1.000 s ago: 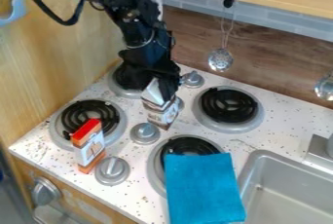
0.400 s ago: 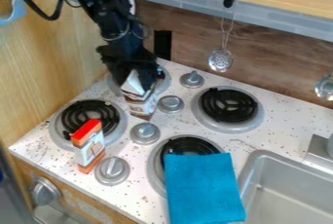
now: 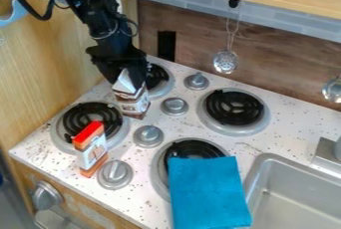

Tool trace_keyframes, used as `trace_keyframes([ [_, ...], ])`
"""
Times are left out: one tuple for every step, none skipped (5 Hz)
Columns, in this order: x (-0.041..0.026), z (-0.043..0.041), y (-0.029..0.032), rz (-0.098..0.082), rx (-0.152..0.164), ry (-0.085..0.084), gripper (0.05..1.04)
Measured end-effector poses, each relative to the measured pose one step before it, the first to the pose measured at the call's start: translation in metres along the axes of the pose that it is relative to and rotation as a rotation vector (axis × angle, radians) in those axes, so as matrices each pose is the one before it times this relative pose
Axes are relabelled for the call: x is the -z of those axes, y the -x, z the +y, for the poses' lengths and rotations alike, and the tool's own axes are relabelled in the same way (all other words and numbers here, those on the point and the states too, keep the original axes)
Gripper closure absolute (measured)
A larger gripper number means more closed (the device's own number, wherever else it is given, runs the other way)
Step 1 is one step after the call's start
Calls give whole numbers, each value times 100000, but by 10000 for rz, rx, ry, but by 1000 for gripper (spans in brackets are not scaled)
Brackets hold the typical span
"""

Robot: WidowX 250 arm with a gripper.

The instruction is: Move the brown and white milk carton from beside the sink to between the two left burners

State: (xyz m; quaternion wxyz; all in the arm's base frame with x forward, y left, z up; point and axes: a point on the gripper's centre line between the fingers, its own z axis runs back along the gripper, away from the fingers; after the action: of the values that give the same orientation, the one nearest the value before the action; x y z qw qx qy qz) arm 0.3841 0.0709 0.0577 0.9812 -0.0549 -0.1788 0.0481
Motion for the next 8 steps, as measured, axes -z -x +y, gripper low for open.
trace_keyframes([
  [571, 116, -528, 100, -158, 47, 285],
  [648, 156, -355, 77, -268, 10, 285],
  [502, 202, -198, 62, -106, -53, 285],
  [11, 188, -227, -14, -94, -71, 285],
  [862, 33, -105, 63, -190, 9, 285],
  [320, 69, -582, -46, -107, 7, 285],
  [265, -103, -531, 4, -104, 32, 242],
  [519, -247, -2, 452, 41, 37, 65],
])
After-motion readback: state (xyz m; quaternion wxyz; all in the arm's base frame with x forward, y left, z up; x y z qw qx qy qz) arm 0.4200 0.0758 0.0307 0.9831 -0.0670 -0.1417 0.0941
